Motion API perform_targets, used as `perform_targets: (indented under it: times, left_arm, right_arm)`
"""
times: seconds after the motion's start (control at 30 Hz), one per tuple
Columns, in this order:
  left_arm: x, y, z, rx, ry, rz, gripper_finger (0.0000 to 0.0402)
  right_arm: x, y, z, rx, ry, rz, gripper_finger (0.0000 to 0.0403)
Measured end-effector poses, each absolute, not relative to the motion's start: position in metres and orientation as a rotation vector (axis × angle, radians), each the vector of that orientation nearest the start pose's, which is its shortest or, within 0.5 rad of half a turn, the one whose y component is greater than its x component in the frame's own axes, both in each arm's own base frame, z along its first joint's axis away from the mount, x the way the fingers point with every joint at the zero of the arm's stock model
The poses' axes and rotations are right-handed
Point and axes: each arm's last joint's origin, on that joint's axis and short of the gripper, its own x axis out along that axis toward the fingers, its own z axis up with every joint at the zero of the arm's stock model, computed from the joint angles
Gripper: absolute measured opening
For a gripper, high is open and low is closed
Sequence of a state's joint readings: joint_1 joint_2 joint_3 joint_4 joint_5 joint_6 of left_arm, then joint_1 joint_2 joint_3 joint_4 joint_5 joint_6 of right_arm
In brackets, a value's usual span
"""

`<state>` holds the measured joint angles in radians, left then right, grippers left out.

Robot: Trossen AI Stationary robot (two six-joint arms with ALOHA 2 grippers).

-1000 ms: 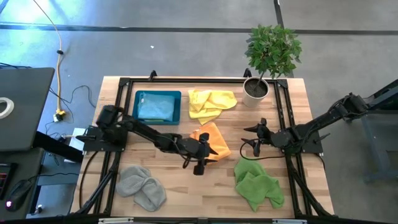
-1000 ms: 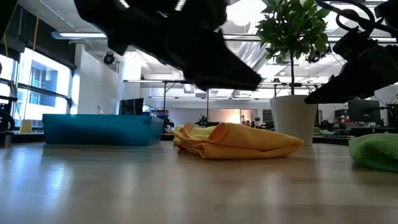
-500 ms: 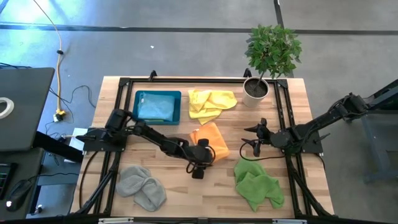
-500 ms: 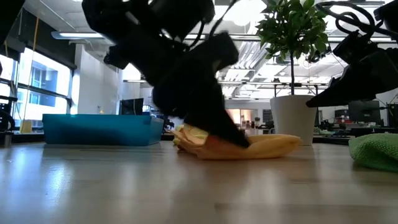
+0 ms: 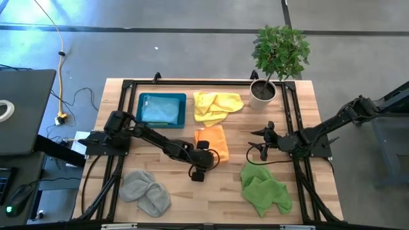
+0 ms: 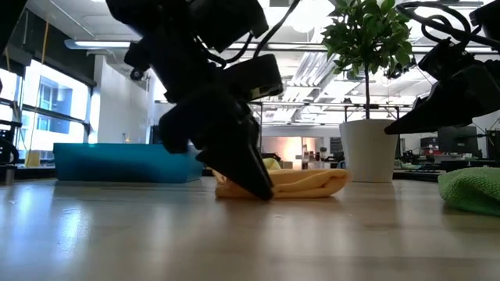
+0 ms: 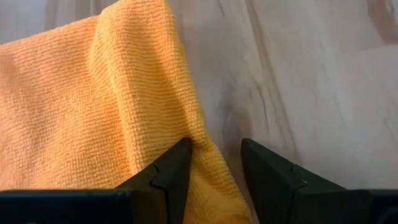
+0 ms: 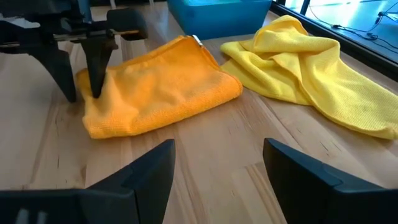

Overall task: Fold microfiber towels
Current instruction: Fold the orange microfiber cloth, then put the folded orange microfiber cloth into the blue bin

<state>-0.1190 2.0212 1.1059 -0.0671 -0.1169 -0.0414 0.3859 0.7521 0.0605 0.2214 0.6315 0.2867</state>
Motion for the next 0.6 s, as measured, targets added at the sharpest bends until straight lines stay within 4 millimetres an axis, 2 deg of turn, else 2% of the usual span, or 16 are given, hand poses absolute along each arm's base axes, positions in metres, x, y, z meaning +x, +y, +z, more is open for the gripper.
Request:
perform_targets:
  times: [0.3, 0.47, 0.6]
  left_arm:
    - [0.363, -0.037, 0.127, 0.094, 1.077, 0.067, 0.0136]
    - [0.369, -0.046, 0.147, 0.086, 0.939, 0.038, 0.0136]
    - [0.374, -0.057, 0.144, 0.109, 0.886, -0.005, 0.0138]
  right_arm:
    - [0.132, 0.035, 0.132, 0.048, 0.378, -0.297, 0.0236]
    - [0.131, 0.035, 0.131, 0.043, 0.387, -0.298, 0.0236]
    - [0.131, 0.035, 0.131, 0.041, 0.391, -0.298, 0.0236]
